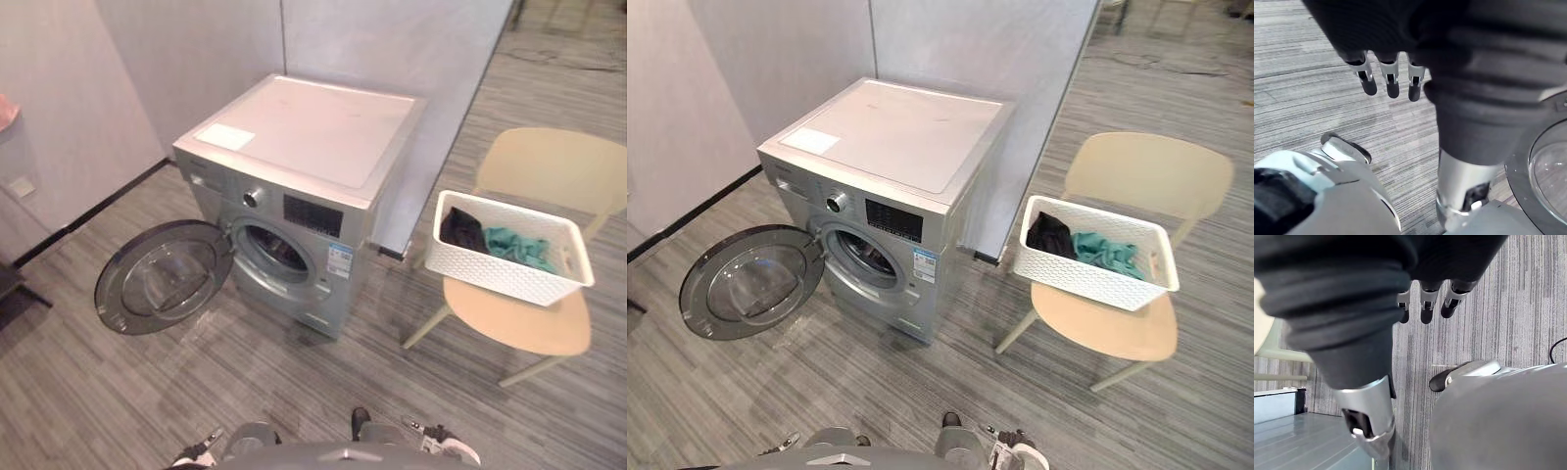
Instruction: Pick up the laundry basket with both hands and put the clothes into the washing machine.
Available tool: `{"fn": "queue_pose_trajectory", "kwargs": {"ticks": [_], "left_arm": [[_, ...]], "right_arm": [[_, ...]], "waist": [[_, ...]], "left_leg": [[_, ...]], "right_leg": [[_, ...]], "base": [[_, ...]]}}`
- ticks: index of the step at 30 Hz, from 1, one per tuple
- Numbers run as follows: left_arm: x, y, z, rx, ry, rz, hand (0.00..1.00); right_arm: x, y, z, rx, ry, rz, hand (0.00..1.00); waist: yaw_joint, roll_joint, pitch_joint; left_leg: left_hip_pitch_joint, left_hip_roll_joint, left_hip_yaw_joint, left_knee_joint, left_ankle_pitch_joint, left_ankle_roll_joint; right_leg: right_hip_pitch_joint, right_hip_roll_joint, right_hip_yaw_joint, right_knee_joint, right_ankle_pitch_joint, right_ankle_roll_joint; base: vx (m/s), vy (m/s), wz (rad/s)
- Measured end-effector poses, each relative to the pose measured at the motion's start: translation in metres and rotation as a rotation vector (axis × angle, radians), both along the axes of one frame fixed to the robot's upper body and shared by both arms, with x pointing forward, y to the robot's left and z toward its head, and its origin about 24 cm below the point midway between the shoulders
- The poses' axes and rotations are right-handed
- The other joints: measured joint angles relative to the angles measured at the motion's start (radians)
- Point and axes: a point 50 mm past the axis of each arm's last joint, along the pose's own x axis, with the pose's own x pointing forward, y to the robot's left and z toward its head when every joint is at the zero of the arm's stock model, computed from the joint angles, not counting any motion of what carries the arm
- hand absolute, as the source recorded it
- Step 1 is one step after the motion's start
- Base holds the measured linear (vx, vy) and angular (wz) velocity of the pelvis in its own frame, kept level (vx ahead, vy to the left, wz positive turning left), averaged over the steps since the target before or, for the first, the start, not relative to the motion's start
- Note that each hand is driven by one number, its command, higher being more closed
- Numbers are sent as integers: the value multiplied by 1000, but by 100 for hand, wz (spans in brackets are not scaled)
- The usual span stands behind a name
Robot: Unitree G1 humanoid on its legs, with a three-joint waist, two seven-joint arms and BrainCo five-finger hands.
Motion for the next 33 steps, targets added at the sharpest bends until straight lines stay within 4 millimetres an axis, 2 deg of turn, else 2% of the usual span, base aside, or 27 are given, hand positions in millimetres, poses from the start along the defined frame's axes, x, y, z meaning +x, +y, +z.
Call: {"fn": "queue_pose_trajectory", "kwargs": {"ticks": [1,2,4,9,10,11,12,13,14,15,17,19,20,21,22,23,25,26,27,29,30,31,32,33], "left_arm": [[0,2,0,8,1,-9,0],[2,8,2,32,-7,-49,0],[2,11,2,45,0,-92,0],[9,14,3,67,10,-167,0],[12,15,3,72,9,-176,0],[15,15,4,75,3,-181,0],[19,17,5,85,-10,-182,0],[21,22,7,101,-18,-183,0],[23,25,7,107,-21,-184,0],[24,29,8,117,-23,-185,0],[31,25,9,109,-38,-188,0],[41,5,6,60,-58,-208,0],[43,0,6,50,-67,-220,0],[45,3,7,66,-68,-242,0],[40,10,7,82,-54,-245,0],[37,14,6,87,-40,-238,0],[34,8,4,63,-29,-218,0],[32,3,3,47,-26,-195,0],[32,3,3,46,-26,-191,0],[31,7,3,52,-15,-196,0],[32,9,4,60,-16,-203,0],[33,11,5,69,-20,-205,0],[34,15,6,84,-21,-206,0],[35,23,8,110,-23,-208,0]], "right_arm": [[3,4,0,2,-6,24,0],[3,19,-2,30,0,67,0],[8,25,-1,35,-15,107,0],[8,31,-1,40,-27,129,0],[12,32,0,41,-44,127,0],[13,31,1,39,-49,125,0],[12,29,1,34,-49,116,0],[11,31,0,45,-50,97,0],[9,31,-1,50,-47,85,0],[4,35,-4,71,-27,61,0],[1,35,-5,82,-24,19,0],[4,23,-3,59,-36,-25,0],[3,19,-2,59,-39,-53,0],[0,18,-3,67,-35,-93,0],[-9,20,-7,80,-2,-108,0],[-13,22,-9,92,16,-114,0],[-12,14,-8,77,19,-116,0],[-8,5,-7,58,23,-114,0],[-4,0,-5,48,16,-119,0],[-3,0,-5,50,20,-124,0],[-3,1,-5,52,18,-124,0],[-2,2,-5,51,17,-131,0],[-2,5,-6,52,20,-126,0],[-2,8,-7,59,22,-132,0]], "waist": [[0,-19,-3],[7,-40,-15],[6,-69,-26],[9,-85,-20],[11,-87,-14],[15,-73,-8],[19,-85,9],[18,-98,24],[17,-107,26],[20,-127,15],[17,-135,11],[7,-74,33],[-3,-77,32],[-12,-92,29],[-8,-122,15],[1,-133,8],[9,-90,1],[8,-59,6],[-1,-48,11],[-12,-55,11],[-13,-44,8],[-12,-49,15],[-8,-54,20],[-1,-57,39]], "left_leg": [[11,-3,12,-15,0,0],[20,-20,23,-38,6,-3],[28,-28,25,-70,8,-6],[60,-26,86,-79,15,-9],[68,1,140,-81,52,-14],[78,10,162,-85,56,-18],[95,20,203,-93,55,-25],[125,23,233,-104,57,-39],[138,28,244,-103,57,-46],[149,35,261,-99,61,-55],[156,66,253,-86,65,-59],[188,119,249,-132,69,-68],[195,119,253,-147,83,-91],[211,108,247,-167,92,-126],[230,95,228,-187,98,-156],[233,103,204,-192,98,-164],[226,151,154,-198,94,-143],[219,185,146,-193,103,-148],[213,203,145,-174,122,-172],[167,237,116,-97,132,-162],[137,259,101,-40,139,-156],[87,296,86,59,155,-126],[62,312,85,117,167,-82],[16,338,79,228,204,2]], "right_leg": [[5,3,-1,18,3,-6],[22,-3,2,-22,4,9],[12,-1,4,-34,-1,4],[-51,24,50,61,-16,9],[-69,26,40,83,-47,-9],[-75,4,-11,108,-78,-26],[-96,-58,-132,181,-105,-54],[-101,-114,-224,237,-115,-65],[-96,-139,-258,253,-118,-63],[-92,-163,-295,253,-114,-29],[-82,-128,-315,255,-104,-38],[-97,-88,-301,291,-102,-31],[-117,-109,-310,359,-151,-50],[-135,-191,-319,475,-208,-32],[-106,-247,-304,429,-193,36],[-80,-216,-301,386,-247,71],[-61,-147,-309,333,-229,48],[-67,-106,-314,318,-230,28],[-65,-93,-318,316,-241,19],[-55,-65,-332,291,-246,-3],[-44,-46,-335,268,-241,-13],[-19,-11,-334,220,-227,-32],[-1,3,-334,194,-219,-40],[39,22,-332,143,-197,-44]], "base": [[68,74,-46],[55,34,-41],[51,10,-36],[72,-3,-46],[55,-45,-74],[39,-69,-100],[51,-82,-96],[88,-96,-87],[191,-136,-71],[240,-231,-61],[159,-230,-51],[49,-216,-26],[24,-213,14],[60,-249,33],[70,-275,26],[85,-352,-1],[55,-330,-30],[12,-239,-34],[-2,-229,-25],[-20,-201,3],[9,-267,-2],[26,-214,-14],[47,-199,-22],[89,-215,-24]]}}
